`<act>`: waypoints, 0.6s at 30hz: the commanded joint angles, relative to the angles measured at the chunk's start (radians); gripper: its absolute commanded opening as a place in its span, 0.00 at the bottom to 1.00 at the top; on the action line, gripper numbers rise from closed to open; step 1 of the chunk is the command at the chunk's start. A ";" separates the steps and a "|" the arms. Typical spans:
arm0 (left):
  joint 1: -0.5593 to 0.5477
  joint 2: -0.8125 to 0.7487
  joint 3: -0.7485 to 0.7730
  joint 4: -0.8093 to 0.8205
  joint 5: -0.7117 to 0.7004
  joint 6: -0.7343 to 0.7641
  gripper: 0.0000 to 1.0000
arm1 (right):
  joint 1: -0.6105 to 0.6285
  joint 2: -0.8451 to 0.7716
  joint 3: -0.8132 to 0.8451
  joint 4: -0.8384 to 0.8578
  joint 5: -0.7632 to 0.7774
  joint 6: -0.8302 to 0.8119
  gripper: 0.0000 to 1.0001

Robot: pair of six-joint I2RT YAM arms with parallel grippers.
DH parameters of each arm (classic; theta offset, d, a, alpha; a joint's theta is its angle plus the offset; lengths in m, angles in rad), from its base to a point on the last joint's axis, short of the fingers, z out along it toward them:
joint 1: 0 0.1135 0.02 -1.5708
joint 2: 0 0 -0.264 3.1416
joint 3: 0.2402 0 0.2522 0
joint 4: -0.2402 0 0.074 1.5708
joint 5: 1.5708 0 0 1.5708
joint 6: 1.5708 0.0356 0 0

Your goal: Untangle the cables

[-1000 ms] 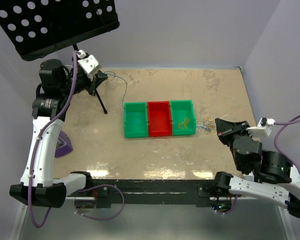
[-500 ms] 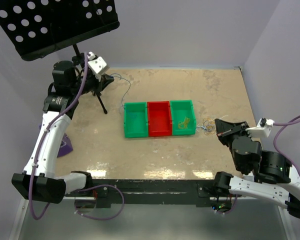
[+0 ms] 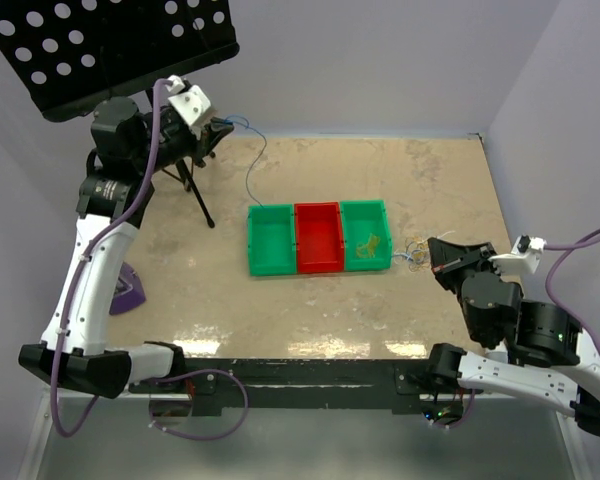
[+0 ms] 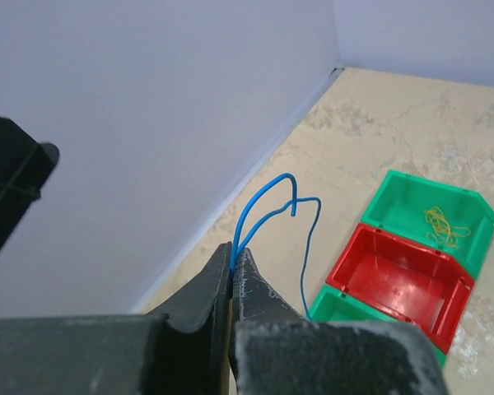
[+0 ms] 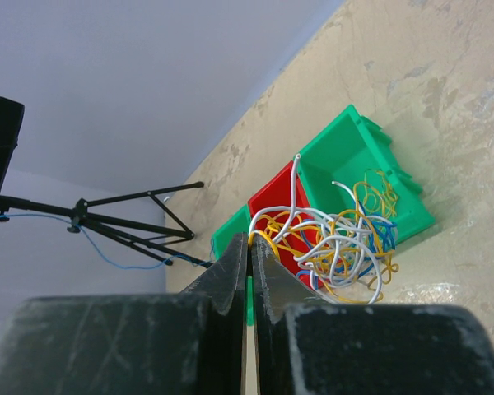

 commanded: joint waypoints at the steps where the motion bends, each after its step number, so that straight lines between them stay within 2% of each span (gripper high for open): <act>1: -0.012 0.011 0.091 0.032 -0.011 -0.012 0.00 | 0.005 0.014 0.008 0.025 -0.002 0.017 0.00; 8: -0.012 0.019 0.149 0.041 -0.044 0.010 0.00 | 0.005 0.012 0.016 0.016 -0.003 0.020 0.00; 18: -0.012 0.069 0.346 0.109 -0.228 0.004 0.00 | 0.005 0.021 0.014 0.010 -0.002 0.031 0.00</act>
